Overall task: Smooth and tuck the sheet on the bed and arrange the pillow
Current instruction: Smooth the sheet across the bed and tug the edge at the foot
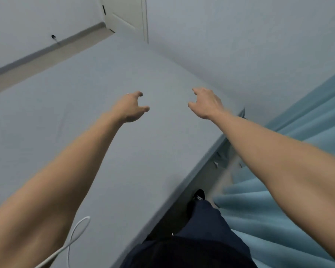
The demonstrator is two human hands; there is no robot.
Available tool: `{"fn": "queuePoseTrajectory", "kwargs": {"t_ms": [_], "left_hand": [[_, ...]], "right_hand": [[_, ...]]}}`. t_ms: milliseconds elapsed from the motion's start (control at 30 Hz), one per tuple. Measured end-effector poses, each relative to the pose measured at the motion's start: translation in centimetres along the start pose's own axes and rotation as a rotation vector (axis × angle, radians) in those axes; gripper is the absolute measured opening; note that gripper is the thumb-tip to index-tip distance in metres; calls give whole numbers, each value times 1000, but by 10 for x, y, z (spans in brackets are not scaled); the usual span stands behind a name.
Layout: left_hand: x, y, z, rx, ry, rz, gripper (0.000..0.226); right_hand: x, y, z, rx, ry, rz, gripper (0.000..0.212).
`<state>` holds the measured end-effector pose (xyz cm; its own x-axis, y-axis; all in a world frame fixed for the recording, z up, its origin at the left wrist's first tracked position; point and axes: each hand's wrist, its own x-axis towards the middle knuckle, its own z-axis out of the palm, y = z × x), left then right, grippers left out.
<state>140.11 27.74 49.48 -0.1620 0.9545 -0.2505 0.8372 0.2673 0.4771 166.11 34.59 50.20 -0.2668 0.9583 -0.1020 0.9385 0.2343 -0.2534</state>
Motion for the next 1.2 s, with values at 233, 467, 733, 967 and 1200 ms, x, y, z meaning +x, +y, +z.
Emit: {"fn": "queuePoseTrajectory", "kwargs": {"t_ms": [233,467,733,967,1200], "left_hand": [[131,80,41,41,6,-18,70],[246,194,88,16,-60,-18,67],[319,280,113,52,-124,113,64],[358,334,114,97,-146,273,66],[402,373,108,110,-111,285,66]], "right_hand": [[132,144,-29,-40,-20,46,42],[233,262,-44,-25,-115,1,37],[265,343,-76,-25,-145,78,50],[273,368,-112,-34,-34,112,52],[321,384,-133,-13,-13,52,54]]}}
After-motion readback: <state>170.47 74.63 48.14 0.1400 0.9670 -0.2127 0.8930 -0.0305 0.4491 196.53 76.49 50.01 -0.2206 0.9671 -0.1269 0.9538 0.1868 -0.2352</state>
